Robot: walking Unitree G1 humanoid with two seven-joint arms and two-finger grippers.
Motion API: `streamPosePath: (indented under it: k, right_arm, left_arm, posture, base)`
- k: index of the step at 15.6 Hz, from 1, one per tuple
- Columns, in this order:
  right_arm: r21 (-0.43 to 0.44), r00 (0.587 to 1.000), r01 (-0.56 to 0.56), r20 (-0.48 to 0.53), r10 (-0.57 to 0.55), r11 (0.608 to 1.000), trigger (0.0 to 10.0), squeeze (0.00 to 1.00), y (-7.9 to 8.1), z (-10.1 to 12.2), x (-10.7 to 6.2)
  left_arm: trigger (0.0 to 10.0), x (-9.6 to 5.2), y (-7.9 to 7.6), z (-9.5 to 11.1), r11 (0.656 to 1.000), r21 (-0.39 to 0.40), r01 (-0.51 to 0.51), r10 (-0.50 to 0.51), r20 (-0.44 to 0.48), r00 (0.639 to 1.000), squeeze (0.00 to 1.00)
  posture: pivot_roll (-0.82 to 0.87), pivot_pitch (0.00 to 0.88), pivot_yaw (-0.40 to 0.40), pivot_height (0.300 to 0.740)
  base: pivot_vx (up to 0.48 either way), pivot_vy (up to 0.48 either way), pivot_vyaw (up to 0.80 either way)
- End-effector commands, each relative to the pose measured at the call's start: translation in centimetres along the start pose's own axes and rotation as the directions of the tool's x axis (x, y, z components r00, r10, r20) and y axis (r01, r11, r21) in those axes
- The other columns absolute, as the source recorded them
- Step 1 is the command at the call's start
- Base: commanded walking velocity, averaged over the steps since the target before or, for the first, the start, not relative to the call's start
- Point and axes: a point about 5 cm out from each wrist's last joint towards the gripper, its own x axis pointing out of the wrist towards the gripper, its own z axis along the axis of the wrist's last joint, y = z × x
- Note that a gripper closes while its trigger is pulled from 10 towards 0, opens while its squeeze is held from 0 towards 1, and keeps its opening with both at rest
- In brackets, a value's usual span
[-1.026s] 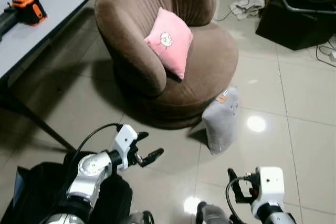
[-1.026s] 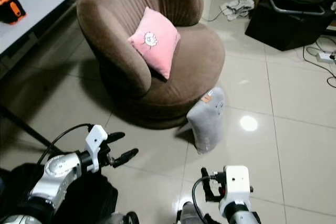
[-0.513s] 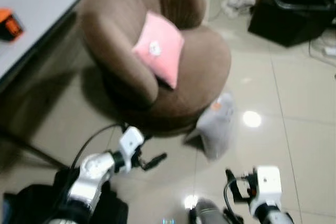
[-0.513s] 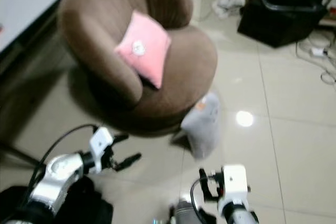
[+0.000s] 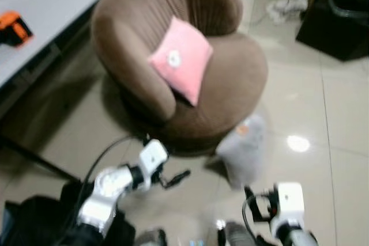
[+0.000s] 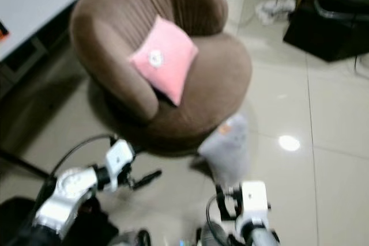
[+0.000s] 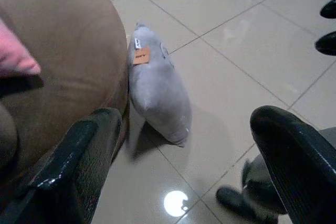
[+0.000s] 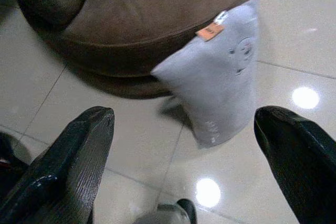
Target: Move the pillow to the sofa from floor
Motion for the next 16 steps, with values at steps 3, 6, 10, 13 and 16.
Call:
streamPosePath:
  k: [3, 6, 10, 13, 16]
  right_arm:
    - [-0.018, 0.999, 0.015, -0.032, -0.016, 1.0, 10.0, 0.0, -0.5, -0.9, -0.4]
    - [-0.028, 0.999, 0.002, -0.052, -0.003, 1.0, 10.0, 0.0, 0.1, -2.2, 0.3]
    - [-0.03, 0.998, -0.008, -0.07, 0.006, 1.0, 10.0, 0.0, 0.5, -3.3, 0.8]
    - [-0.041, 0.999, -0.013, -0.04, 0.011, 0.999, 10.0, 0.0, 0.5, -2.9, 0.8]
    - [-0.047, 0.999, -0.017, -0.039, 0.015, 0.999, 10.0, 0.0, 0.3, -2.9, 0.8]
  left_arm:
    - [10.0, 1.6, -2.3, 0.6, 0.999, 0.022, 0.027, -0.027, -0.013, 1.0, 0.0]
    - [10.0, 1.7, -2.5, 0.4, 1.0, 0.007, 0.014, -0.014, -0.031, 0.999, 0.0]
    - [10.0, 0.9, -0.6, -1.0, 0.999, -0.029, -0.024, 0.021, -0.085, 0.996, 0.0]
    - [10.0, 0.7, -0.6, -2.4, 0.999, -0.023, -0.023, 0.02, -0.116, 0.993, 0.0]
    - [10.0, 0.8, -0.8, -2.8, 1.0, -0.014, -0.006, 0.004, -0.109, 0.994, 0.0]
  posture:
    - [-0.26, 0.178, 0.058, 0.74]
    - [-0.26, 0.179, 0.059, 0.74]
    - [-0.26, 0.179, 0.059, 0.74]
    - [-0.26, 0.181, 0.058, 0.74]
    - [-0.26, 0.176, 0.054, 0.74]
  base:
    - [0.0, -0.48, 0.0]
    - [0.086, -0.45, 0.0]
    - [0.417, -0.088, 0.0]
    - [0.454, 0.087, 0.0]
    - [0.313, 0.099, 0.0]
